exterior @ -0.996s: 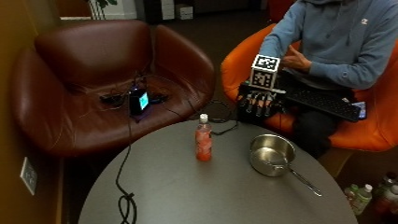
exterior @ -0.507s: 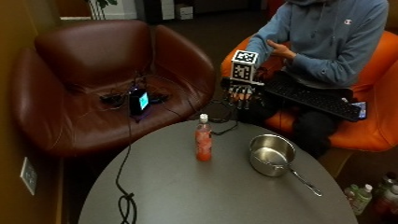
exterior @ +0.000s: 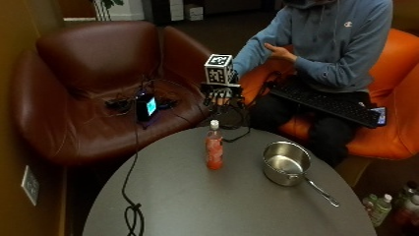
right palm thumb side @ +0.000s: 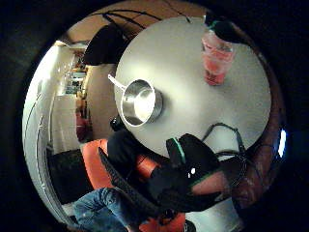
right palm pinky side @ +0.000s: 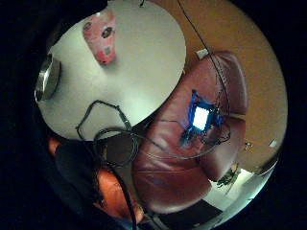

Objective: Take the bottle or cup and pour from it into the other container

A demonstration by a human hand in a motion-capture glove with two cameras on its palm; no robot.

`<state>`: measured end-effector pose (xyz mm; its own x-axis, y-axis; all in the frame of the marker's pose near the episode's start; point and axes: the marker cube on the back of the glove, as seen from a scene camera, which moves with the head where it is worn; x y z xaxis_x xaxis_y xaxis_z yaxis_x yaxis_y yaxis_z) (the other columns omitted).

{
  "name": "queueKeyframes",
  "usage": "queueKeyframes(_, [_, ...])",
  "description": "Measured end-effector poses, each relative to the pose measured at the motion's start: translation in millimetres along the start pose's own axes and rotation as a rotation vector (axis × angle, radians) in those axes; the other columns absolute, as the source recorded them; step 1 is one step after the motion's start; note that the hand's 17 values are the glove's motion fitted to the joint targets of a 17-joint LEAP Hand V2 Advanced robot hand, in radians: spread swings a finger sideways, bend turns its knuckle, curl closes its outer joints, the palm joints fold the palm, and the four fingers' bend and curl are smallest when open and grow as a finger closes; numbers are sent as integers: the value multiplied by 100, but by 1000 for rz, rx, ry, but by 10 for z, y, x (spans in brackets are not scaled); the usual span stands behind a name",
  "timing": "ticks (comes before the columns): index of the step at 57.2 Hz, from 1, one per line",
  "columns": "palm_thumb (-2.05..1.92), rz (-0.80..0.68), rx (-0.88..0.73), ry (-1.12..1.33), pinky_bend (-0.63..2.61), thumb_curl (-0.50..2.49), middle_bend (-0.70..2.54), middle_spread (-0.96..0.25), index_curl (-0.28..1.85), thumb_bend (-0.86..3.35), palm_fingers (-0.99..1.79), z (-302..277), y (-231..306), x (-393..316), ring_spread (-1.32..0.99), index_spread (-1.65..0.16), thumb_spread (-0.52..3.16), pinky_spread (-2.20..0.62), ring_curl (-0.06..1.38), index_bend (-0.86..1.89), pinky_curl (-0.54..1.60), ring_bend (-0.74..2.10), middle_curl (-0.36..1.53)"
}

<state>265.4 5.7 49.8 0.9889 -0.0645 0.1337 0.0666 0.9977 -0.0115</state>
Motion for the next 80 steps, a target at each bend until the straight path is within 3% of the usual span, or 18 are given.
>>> queueKeyframes(14, [63,58,-11,-140,17,34,23,-21,40,-2,39,8,-284,550,-16,-36,99,20,22,29,30,16,32])
queueKeyframes(27, [61,64,-55,-347,24,33,18,-20,34,-4,29,210,-473,801,-17,-37,95,19,24,11,33,21,32])
queueKeyframes(44, [53,92,-104,-739,51,33,15,-21,21,-5,-5,678,-882,836,-15,-42,85,19,29,9,39,34,27])
queueKeyframes(58, [52,23,-93,-1029,55,33,16,-21,17,-4,-8,960,-1206,538,-14,-44,80,19,29,13,39,34,25])
queueKeyframes(67, [77,-34,-61,-1199,37,38,27,-18,24,5,22,1034,-1486,293,-12,-43,80,19,27,27,32,29,29])
queueKeyframes(73, [90,-17,-2,-1224,16,43,44,-17,30,6,69,1010,-1626,137,-16,-37,77,16,26,37,26,31,35])
queueKeyframes(80, [98,-13,20,-1228,14,50,43,-15,35,4,84,1081,-1635,21,-21,-31,65,6,33,31,25,43,38])
